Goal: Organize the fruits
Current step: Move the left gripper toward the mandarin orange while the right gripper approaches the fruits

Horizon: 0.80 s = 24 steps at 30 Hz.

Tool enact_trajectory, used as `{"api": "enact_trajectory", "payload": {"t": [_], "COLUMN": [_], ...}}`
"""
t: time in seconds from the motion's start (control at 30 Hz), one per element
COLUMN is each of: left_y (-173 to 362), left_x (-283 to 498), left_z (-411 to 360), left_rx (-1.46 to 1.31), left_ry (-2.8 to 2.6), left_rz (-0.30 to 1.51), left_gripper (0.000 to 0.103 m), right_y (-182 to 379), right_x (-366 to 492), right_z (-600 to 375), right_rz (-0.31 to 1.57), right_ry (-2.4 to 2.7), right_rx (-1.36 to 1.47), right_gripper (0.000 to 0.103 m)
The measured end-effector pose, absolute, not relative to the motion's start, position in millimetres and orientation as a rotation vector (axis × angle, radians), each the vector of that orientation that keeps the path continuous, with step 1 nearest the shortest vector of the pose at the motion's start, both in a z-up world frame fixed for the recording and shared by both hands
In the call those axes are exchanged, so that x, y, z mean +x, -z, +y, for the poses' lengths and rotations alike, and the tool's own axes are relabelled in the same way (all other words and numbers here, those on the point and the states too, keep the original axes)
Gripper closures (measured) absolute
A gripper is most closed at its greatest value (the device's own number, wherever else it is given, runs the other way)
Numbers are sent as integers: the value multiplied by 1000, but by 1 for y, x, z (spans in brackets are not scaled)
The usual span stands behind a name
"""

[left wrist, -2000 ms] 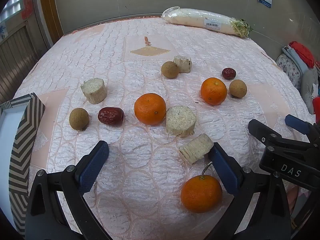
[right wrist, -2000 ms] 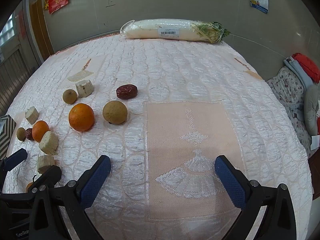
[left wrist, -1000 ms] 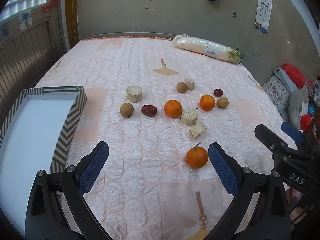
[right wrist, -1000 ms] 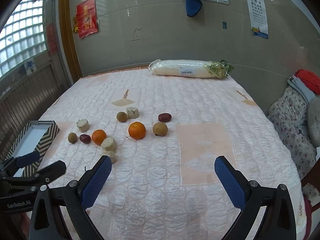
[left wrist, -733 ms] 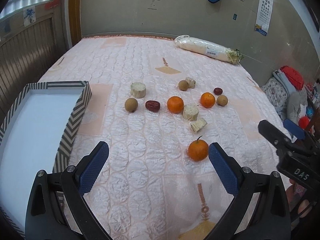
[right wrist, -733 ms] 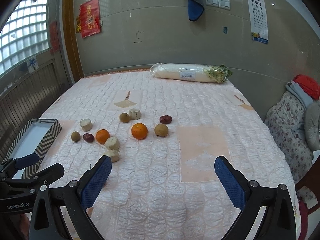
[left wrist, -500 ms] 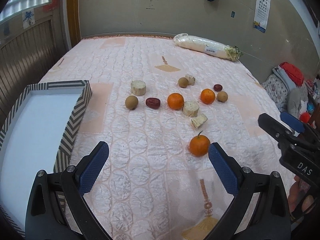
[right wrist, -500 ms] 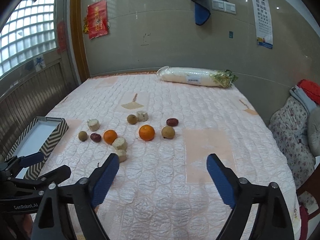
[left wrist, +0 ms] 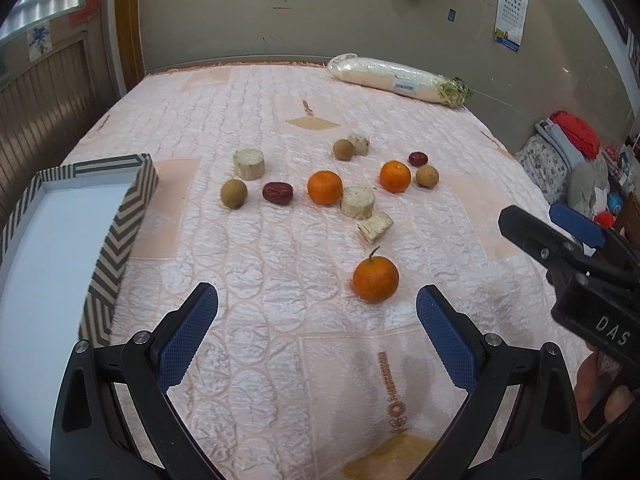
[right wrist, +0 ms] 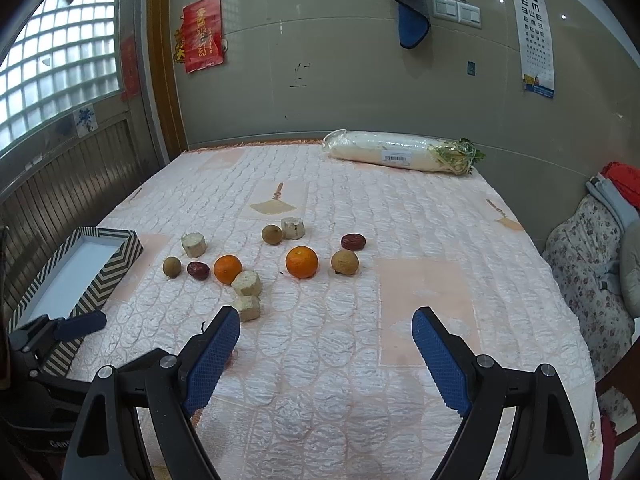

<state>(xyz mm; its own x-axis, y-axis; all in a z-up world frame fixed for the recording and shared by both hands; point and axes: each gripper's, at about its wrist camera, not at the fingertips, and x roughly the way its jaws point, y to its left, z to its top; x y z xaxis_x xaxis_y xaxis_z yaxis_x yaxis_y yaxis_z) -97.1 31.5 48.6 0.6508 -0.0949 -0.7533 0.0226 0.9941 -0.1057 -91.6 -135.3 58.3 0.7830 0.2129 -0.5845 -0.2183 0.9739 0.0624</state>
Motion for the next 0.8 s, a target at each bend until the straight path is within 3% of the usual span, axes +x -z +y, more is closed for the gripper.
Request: {"api": "enact_trajectory", "payload": {"t": [0.8], "left_y": [-28], "left_x": [-66], "left_z": [8], "left_rx": [-35], "left_ry": [70], "left_rz": [902], "left_gripper": [3], "right_y": [-42], "right_x": [-76], "right_z": [-151], "right_rz": [674], "right_ry": [-241], "right_rx": [17], "right_gripper": [16]}}
